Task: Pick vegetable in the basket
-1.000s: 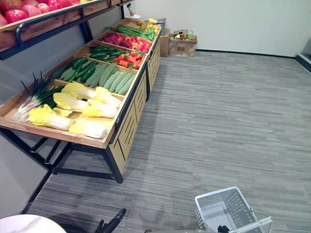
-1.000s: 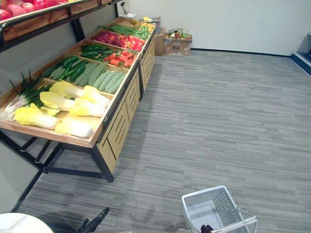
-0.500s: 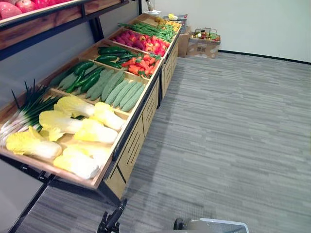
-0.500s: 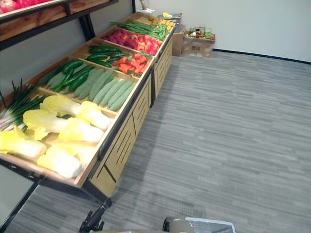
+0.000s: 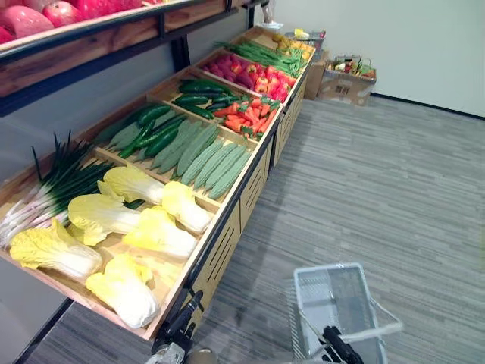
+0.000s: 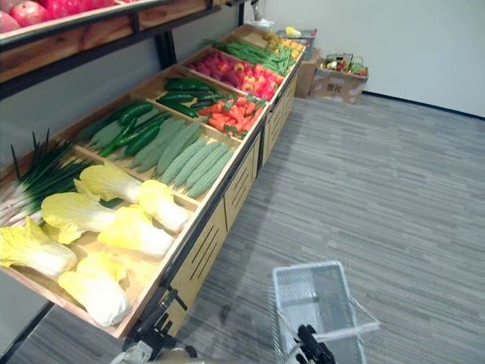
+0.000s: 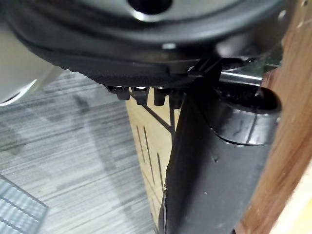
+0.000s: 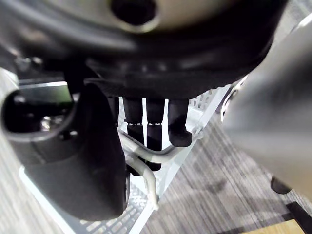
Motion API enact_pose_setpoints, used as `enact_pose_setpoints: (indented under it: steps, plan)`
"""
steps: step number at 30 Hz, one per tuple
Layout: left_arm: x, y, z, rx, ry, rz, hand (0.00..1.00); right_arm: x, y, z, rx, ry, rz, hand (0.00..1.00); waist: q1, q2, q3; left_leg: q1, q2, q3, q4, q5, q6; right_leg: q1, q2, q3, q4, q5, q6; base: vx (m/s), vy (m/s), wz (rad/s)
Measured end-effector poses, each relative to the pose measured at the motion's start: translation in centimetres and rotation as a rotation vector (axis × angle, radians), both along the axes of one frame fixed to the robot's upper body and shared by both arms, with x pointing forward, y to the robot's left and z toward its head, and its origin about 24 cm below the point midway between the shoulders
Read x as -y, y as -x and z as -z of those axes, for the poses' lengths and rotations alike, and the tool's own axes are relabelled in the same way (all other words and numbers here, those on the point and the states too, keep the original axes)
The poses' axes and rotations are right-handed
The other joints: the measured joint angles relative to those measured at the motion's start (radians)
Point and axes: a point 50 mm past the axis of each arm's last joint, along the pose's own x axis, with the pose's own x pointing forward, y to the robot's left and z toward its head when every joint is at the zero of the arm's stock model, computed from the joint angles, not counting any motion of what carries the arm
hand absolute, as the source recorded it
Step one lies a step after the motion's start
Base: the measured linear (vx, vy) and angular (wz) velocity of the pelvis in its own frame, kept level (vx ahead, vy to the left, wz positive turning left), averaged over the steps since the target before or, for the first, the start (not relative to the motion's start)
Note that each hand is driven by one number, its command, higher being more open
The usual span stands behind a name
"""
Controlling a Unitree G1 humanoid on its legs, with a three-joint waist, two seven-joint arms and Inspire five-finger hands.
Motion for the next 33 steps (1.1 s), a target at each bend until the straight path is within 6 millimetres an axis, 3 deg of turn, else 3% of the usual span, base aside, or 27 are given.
enact_pose_setpoints:
  steps: [5, 11, 14, 16, 18, 19, 20, 21, 23, 24, 25, 26, 27, 28, 29, 30, 31, 32, 33]
  plan:
    - [0.8, 2.1, 0.8, -0.075, -0.023, -0.029, 1.0, 1.1, 0.0, -0.1, -0.012, 0.035, -0.026, 0.0, 0.012, 0.027, -0.02, 0.067, 0.008, 0.066, -0.038, 0.001, 0.002, 0.006, 0.006, 0.072, -0.007, 0.001, -0.002, 0.05, -0.019, -0.42]
    - [0.7, 3.2, 1.1, -0.094, -0.014, -0.015, 1.0, 1.3, 1.3, 0.5, -0.092, 0.036, -0.074, 0.0, 0.014, 0.021, -0.024, 0.128, -0.05, 0.05, -0.172, 0.029, 0.008, -0.023, -0.022, 0.07, 0.056, -0.011, 0.017, 0.1, 0.037, 0.0]
    - [0.5, 3.4, 1.2, -0.108, -0.023, 0.012, 1.0, 1.3, 1.7, 0.6, -0.107, 0.031, -0.06, 0.0, 0.015, 0.02, -0.029, 0.164, -0.062, -0.028, -0.228, 0.038, 0.012, -0.099, -0.025, 0.026, 0.263, -0.015, 0.025, 0.06, 0.026, 0.3]
    - [0.2, 3.8, 1.2, -0.116, -0.02, 0.022, 1.0, 1.2, 1.4, 0.6, -0.102, 0.041, -0.077, 0.0, 0.016, 0.003, -0.034, 0.192, -0.078, -0.06, -0.263, 0.049, 0.017, -0.169, -0.051, 0.013, 0.44, -0.012, 0.031, 0.08, 0.004, 0.31]
    - [-0.1, 4.3, 1.2, -0.122, -0.022, 0.036, 1.0, 1.0, 1.9, 0.7, -0.121, 0.042, -0.079, 0.0, 0.017, -0.019, -0.036, 0.213, -0.094, -0.116, -0.286, 0.05, 0.018, -0.186, -0.076, -0.026, 0.529, 0.008, 0.067, 0.09, 0.001, 0.46]
    - [-0.2, 4.3, 1.2, -0.122, -0.023, 0.038, 1.0, 1.3, 2.2, 0.7, -0.128, 0.052, -0.065, 0.0, 0.015, -0.019, -0.035, 0.226, -0.097, -0.162, -0.291, 0.053, 0.023, -0.192, -0.081, -0.045, 0.591, 0.032, 0.1, 0.05, -0.017, 0.61]
    - [-0.3, 4.3, 1.2, -0.124, -0.032, 0.037, 1.0, 1.7, 2.6, 0.8, -0.138, 0.052, -0.034, 0.0, 0.008, -0.011, -0.03, 0.243, -0.078, -0.199, -0.301, 0.06, 0.032, -0.229, -0.078, -0.037, 0.685, 0.085, 0.08, 0.06, -0.068, 0.86]
    - [-0.1, 4.5, 1.3, -0.139, -0.044, 0.023, 1.0, 1.8, 3.6, 0.9, -0.16, 0.045, -0.017, 0.0, -0.006, 0.006, -0.034, 0.244, -0.049, -0.237, -0.296, 0.058, 0.026, -0.237, -0.051, -0.022, 0.65, -0.047, 0.025, 0.02, -0.093, 0.82]
    - [-0.2, 4.6, 1.3, -0.146, -0.062, -0.028, 1.0, 1.5, 4.5, 1.0, -0.172, 0.023, -0.013, 0.0, -0.011, 0.006, -0.031, 0.224, -0.023, -0.28, -0.285, 0.048, 0.01, -0.247, -0.014, 0.037, 0.494, -0.098, 0.0, -0.02, -0.134, 0.79]
    - [-1.0, 4.7, 1.1, -0.141, -0.078, -0.08, 1.0, 0.9, 5.3, 1.2, -0.188, 0.008, -0.014, 0.0, -0.008, -0.028, -0.034, 0.195, -0.037, -0.311, -0.269, 0.036, -0.01, -0.229, -0.01, 0.125, 0.279, -0.099, 0.007, -0.03, -0.192, 0.85]
    - [-1.8, 4.6, 0.9, -0.131, -0.096, -0.097, 1.0, 0.3, 5.6, 1.3, -0.194, -0.009, -0.008, 0.0, -0.005, -0.06, -0.035, 0.174, -0.059, -0.317, -0.259, 0.036, -0.018, -0.216, -0.032, 0.149, 0.183, -0.057, 0.069, 0.06, -0.289, 1.18]
    - [-1.9, 4.2, 0.9, -0.125, -0.091, -0.146, 1.0, -0.3, 6.4, 1.4, -0.226, -0.03, 0.014, 0.0, 0.0, -0.077, -0.034, 0.099, -0.056, -0.322, -0.107, -0.002, -0.016, -0.201, -0.036, 0.09, 0.159, -0.019, 0.07, 0.17, -0.224, 1.25]
    - [-1.5, 4.3, 0.9, -0.116, -0.08, -0.177, 1.0, 0.0, 7.2, 1.4, -0.241, -0.027, 0.025, 0.0, 0.011, -0.062, -0.032, 0.049, -0.066, -0.319, 0.047, -0.072, 0.037, -0.155, -0.044, 0.01, 0.127, 0.019, 0.097, 0.27, -0.231, 1.36]
    - [-1.1, 4.6, 1.0, -0.123, -0.072, -0.19, 1.0, 0.4, 7.7, 1.3, -0.248, -0.018, 0.033, 0.0, 0.017, -0.035, -0.028, 0.028, -0.07, -0.324, 0.131, -0.11, 0.045, -0.142, -0.012, 0.025, 0.18, 0.028, 0.088, 0.21, -0.101, 0.99]
    - [-0.5, 4.8, 1.2, -0.132, -0.056, -0.196, 1.0, 1.0, 7.8, 1.2, -0.241, -0.005, 0.036, 0.0, 0.019, -0.009, -0.025, 0.023, -0.049, -0.33, 0.156, -0.137, 0.045, -0.158, 0.018, 0.061, 0.251, 0.028, 0.088, 0.15, -0.04, 1.03]
    - [0.4, 5.3, 1.3, -0.141, -0.035, -0.217, 1.0, 1.9, 7.9, 1.0, -0.234, 0.023, 0.029, 0.0, 0.019, 0.044, -0.032, 0.036, -0.003, -0.403, 0.134, -0.203, 0.0, -0.228, 0.071, 0.14, 0.409, 0.002, 0.068, 0.05, -0.041, 1.21]
    - [-0.4, 5.3, 1.2, -0.132, -0.061, -0.227, 1.0, 1.1, 7.7, 1.1, -0.23, 0.002, 0.014, 0.0, 0.028, 0.003, -0.032, 0.03, -0.021, -0.448, 0.131, -0.199, -0.007, -0.235, 0.089, 0.23, 0.333, -0.026, 0.028, 0.07, -0.133, 1.43]
    - [-1.5, 5.1, 0.8, -0.112, -0.101, -0.227, 1.0, -0.2, 7.3, 1.3, -0.216, -0.028, -0.004, 0.0, 0.045, -0.049, -0.036, 0.011, -0.055, -0.477, 0.133, -0.203, -0.019, -0.227, 0.067, 0.259, 0.235, -0.021, 0.022, 0.04, -0.142, 1.07]
    - [-1.6, 5.1, 0.8, -0.112, -0.106, -0.228, 1.0, -0.4, 7.2, 1.3, -0.213, -0.033, -0.003, 0.0, 0.045, -0.056, -0.037, 0.006, -0.058, -0.488, 0.135, -0.205, -0.023, -0.216, 0.062, 0.257, 0.225, -0.034, 0.02, 0.12, -0.208, 0.9]
